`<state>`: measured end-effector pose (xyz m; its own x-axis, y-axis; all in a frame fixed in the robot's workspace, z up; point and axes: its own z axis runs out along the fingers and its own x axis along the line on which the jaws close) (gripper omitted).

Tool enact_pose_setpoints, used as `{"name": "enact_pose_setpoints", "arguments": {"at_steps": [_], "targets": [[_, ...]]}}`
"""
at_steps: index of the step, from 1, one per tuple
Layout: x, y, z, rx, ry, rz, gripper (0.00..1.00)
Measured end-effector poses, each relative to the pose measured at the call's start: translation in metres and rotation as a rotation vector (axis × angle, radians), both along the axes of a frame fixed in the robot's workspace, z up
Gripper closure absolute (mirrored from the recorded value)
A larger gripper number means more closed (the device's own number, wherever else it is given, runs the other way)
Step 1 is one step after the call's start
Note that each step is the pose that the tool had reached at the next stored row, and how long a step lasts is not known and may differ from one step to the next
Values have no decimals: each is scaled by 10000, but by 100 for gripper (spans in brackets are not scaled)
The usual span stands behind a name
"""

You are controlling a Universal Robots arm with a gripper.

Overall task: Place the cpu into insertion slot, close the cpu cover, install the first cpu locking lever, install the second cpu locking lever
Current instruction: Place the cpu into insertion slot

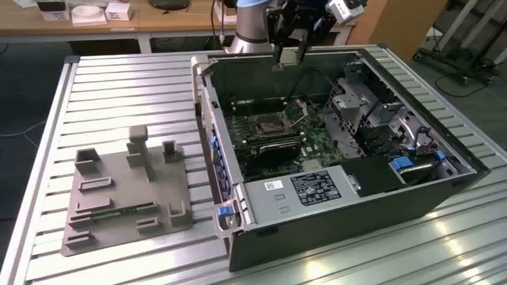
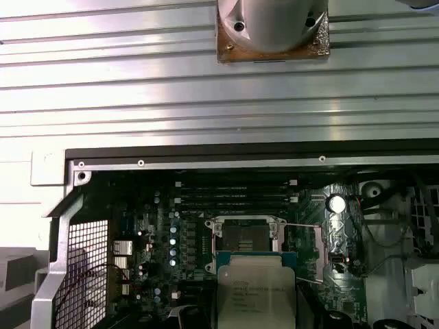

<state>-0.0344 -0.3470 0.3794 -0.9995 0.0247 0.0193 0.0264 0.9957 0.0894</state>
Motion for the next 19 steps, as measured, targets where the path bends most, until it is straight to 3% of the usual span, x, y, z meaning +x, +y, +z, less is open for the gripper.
{"name": "enact_pose_setpoints", "arguments": {"at_steps": [14,19], "targets": [[0,0,0,-32,1,-4,46],[0,0,-6,-50,3,-658,46]]}}
